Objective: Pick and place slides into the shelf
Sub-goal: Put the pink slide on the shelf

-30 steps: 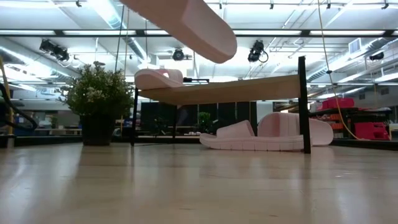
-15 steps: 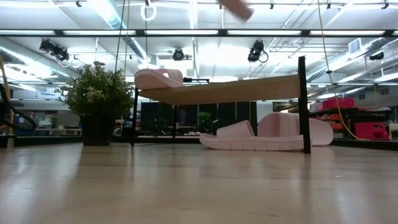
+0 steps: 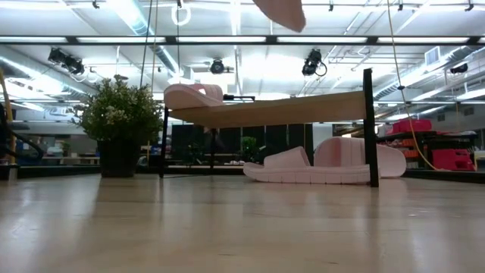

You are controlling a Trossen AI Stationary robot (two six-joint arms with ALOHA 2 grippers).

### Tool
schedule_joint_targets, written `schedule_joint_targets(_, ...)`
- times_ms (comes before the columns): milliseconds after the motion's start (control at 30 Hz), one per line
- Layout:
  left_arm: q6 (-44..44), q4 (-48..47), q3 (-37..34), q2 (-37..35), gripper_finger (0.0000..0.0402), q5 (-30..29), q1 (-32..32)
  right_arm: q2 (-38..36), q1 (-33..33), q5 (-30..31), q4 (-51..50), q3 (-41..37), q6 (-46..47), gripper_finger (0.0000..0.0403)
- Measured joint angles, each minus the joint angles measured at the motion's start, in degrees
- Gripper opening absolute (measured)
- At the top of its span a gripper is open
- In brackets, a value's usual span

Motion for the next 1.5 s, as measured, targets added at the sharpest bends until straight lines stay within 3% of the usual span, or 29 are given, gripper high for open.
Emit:
schedule_joint_targets(333,-2.49,-0.43,0.0,0.0,0.0042,3.53,4.49,0.07,-5.14,0.91,-0.02,0.0,-7.17,0.0009)
schedule_joint_targets(700,-3.33,-9.79,-0.02,0.0,0.0042,9.18,7.55,0.11,-12.98,1.1,-1.66,0.0,-10.75,0.0009)
schedule_joint_targets(1033,-4.4,-11.22,-5.18,-2.31,0.0042,11.8,9.95,0.29,-17.04,0.75,-1.49,0.0,-10.87,0.0008)
schedule_joint_targets(1267,-4.48,-5.8,-16.27,-12.59,0.0042,8.18,10.25,1.78,-19.8,-0.67,-1.04,0.0,-10.87,0.0008)
schedule_joint_targets(1500,-3.85,16.95,-37.68,-27.62,0.0042,4.27,9.36,3.96,-22.0,-0.72,-0.07,0.0,-11.25,0.0009)
